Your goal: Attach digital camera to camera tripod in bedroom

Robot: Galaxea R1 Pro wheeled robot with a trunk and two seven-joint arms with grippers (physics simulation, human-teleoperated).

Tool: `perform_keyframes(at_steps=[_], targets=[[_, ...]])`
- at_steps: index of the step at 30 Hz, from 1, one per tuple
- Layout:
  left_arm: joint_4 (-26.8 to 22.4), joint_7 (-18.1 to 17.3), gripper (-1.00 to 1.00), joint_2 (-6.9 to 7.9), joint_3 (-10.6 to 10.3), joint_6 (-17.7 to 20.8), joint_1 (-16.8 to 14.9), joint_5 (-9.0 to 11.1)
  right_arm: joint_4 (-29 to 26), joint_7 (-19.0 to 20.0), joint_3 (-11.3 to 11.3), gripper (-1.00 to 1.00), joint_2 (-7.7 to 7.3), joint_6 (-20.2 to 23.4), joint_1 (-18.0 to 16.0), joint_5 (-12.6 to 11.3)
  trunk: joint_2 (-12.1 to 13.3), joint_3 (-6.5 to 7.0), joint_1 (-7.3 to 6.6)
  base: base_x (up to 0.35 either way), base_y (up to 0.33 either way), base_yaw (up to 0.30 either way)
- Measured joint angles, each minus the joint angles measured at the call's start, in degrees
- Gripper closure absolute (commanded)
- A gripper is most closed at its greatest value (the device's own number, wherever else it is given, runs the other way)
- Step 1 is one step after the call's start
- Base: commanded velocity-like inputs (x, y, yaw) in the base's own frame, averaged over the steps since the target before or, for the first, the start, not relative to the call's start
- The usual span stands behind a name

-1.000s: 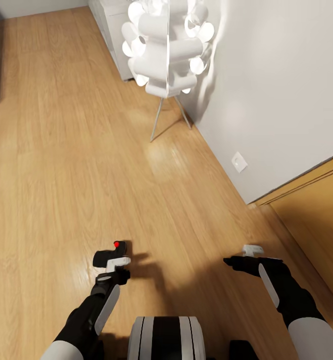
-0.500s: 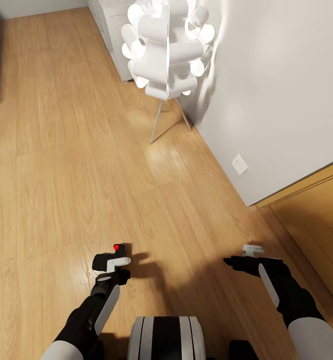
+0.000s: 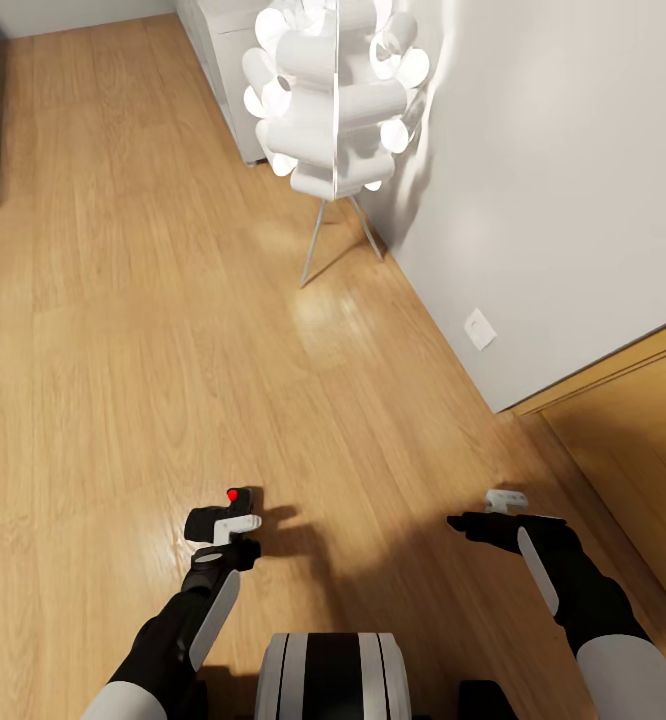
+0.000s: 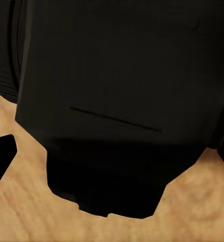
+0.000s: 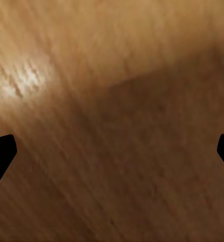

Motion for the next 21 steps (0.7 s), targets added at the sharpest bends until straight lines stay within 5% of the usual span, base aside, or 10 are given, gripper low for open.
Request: perform_keyframes(at_steps=[21], targets=[[0.52,-0.07,-1.00,-0.05,0.12,0.35,0.21,-0.44,0.00,0.00,0.00,-1.00,0.06,0.00,0.00,0.00,0.00,0.00,-0.02,0.056,0.000,0.000]])
